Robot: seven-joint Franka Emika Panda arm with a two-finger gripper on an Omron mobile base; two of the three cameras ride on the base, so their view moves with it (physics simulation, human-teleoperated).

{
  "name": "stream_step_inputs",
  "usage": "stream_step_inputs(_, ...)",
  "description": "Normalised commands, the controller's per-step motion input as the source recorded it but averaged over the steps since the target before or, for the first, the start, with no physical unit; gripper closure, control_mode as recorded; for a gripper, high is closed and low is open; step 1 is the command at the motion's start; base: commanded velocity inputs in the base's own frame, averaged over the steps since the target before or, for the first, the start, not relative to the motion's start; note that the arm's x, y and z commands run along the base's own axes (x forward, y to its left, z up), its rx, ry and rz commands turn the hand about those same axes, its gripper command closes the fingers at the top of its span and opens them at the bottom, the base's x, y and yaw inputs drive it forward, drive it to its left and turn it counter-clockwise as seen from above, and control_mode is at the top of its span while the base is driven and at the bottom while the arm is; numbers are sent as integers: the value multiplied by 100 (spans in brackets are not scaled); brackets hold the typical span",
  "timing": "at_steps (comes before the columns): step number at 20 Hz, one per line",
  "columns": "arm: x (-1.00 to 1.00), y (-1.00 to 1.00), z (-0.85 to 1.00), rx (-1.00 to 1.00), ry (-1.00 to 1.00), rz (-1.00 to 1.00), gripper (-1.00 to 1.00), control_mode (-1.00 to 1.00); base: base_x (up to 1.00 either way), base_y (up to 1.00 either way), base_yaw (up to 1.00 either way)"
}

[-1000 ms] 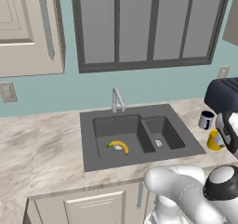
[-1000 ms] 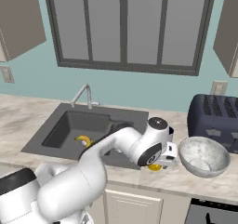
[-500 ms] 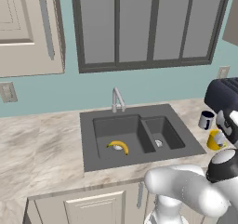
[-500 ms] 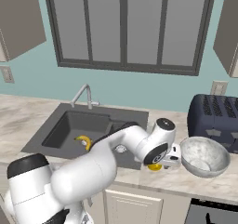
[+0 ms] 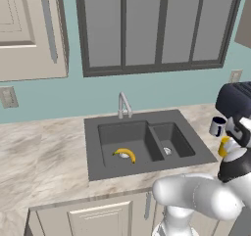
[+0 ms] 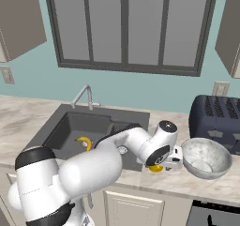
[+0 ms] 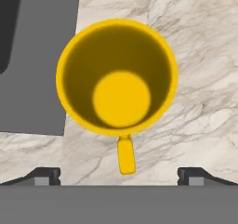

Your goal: Clear the mugs and bowl far away from the sink.

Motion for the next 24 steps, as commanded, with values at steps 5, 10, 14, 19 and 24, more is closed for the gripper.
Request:
stream_step_inputs(5,21,0,-10,0,0,2,-100,-100,0,0,0)
stream_step_inputs(10,20,-3,-6,0,0,2,-100,-100,0,0,0)
stream_step_inputs(14,11,-16,-8,0,0,3,-100,-100,0,0,0)
stream_step_inputs(19,4,-21,-11,0,0,3,-100,-100,0,0,0)
stream_step_inputs(24,0,-4,-15,0,0,4,100,-100,0,0,0)
